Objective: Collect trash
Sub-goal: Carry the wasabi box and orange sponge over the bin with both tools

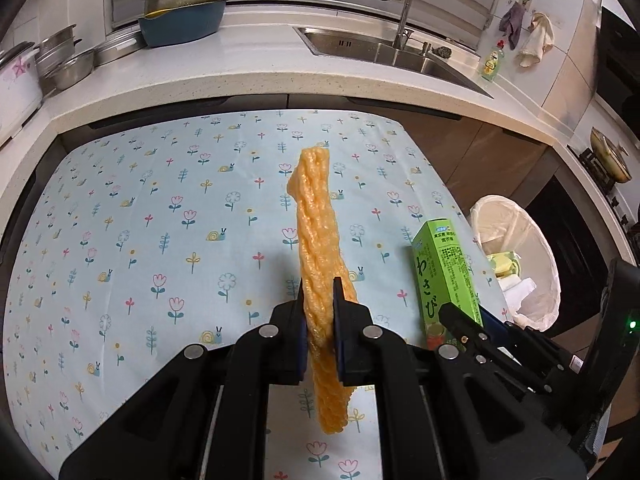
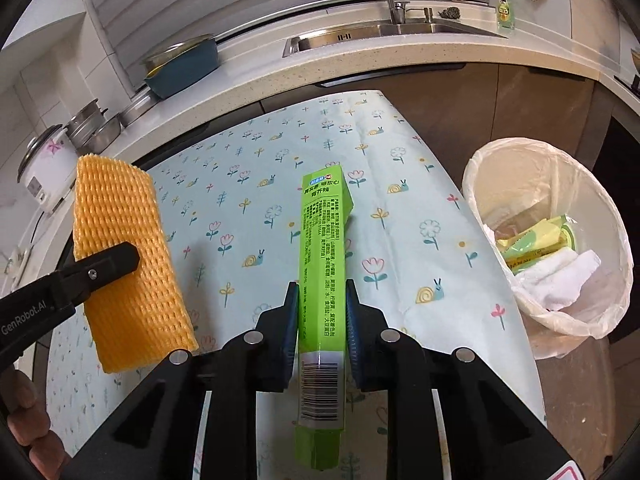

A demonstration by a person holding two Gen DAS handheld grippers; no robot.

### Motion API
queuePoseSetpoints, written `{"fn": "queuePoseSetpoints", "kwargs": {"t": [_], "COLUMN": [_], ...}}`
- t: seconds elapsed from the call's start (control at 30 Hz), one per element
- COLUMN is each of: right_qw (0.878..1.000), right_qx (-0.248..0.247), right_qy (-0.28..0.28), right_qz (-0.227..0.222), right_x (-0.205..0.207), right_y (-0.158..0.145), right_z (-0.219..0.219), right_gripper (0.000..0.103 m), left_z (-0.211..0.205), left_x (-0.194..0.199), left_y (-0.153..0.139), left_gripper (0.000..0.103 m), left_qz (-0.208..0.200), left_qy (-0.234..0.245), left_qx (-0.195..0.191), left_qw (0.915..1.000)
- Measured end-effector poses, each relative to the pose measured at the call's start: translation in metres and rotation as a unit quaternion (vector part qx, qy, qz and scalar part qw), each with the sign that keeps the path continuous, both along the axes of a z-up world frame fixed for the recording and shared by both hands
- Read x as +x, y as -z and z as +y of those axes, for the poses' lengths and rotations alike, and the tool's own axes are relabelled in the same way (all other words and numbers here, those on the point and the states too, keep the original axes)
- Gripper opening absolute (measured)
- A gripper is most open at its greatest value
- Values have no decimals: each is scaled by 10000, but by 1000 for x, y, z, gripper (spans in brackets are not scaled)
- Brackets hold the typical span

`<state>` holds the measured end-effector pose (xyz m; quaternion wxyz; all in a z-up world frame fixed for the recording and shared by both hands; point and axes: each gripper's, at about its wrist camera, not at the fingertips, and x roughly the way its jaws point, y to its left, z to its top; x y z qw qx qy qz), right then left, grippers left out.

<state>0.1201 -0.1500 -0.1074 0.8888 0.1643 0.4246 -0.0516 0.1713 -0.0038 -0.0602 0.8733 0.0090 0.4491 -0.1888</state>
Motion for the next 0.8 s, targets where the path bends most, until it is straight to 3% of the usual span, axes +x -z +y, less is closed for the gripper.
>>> {"fn": "queuePoseSetpoints", "kwargs": {"t": [0.4, 0.8], "right_qw": [9998, 9961], "right_qx": [78, 69], "right_qy": [-33, 701], "right_qz": [-167, -537], "right_x": [-21, -51], "right_y": [-5, -35], "right_z": [-13, -98], "right_gripper": [21, 20], "left_z": [-31, -89], "left_x": [-21, -35], "left_y": [-6, -18], "left_gripper": [10, 10], "left_qz": [-63, -195], "left_qy": [174, 588], "left_qx": [119, 154], "left_qw": [9998, 9980]}}
